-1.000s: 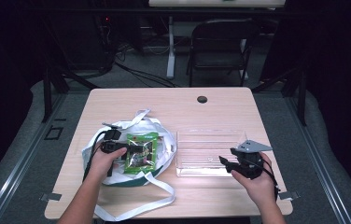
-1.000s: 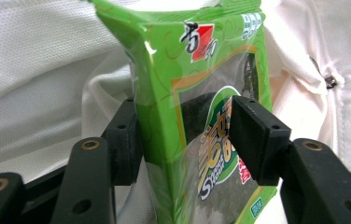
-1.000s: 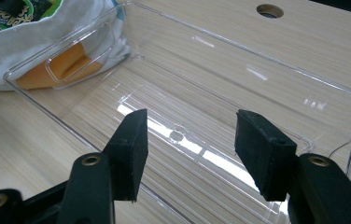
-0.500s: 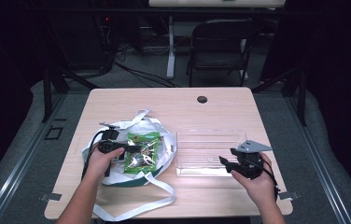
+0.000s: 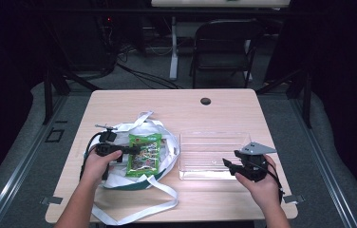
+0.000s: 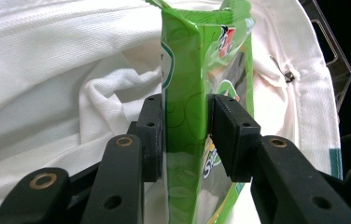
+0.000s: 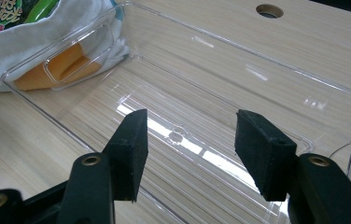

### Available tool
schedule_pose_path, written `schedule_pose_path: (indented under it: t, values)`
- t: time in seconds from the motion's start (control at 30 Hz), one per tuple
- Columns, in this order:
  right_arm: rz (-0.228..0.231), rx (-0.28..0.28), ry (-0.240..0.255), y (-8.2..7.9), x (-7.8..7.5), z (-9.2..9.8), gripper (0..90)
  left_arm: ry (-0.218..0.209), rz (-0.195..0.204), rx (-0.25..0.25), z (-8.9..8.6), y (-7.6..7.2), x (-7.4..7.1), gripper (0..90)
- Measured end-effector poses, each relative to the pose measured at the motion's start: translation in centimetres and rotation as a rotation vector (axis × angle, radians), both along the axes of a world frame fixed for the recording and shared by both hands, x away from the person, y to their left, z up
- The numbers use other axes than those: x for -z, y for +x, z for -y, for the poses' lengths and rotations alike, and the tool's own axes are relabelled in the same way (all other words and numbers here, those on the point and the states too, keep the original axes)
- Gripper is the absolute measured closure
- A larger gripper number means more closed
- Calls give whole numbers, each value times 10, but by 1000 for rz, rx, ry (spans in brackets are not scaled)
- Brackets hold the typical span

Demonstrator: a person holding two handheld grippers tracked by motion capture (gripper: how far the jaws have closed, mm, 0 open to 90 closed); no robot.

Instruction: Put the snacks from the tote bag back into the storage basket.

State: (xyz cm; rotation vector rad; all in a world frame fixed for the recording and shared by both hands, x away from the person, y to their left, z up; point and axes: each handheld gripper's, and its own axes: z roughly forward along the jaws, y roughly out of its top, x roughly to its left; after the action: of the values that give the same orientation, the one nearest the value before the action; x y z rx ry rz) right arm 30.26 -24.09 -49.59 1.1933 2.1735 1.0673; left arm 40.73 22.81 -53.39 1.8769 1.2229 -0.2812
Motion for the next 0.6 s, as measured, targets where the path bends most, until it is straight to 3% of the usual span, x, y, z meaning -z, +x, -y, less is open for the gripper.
schedule_pose_path:
  t: [0.4, 0.6]
  values:
    - [0, -3, -4, 3, 1, 0, 442, -22, -13, 3, -9, -3, -2, 699]
    - [2, -2, -2, 4, 1, 0, 442, -37, 5, 7, -12, -4, -5, 716]
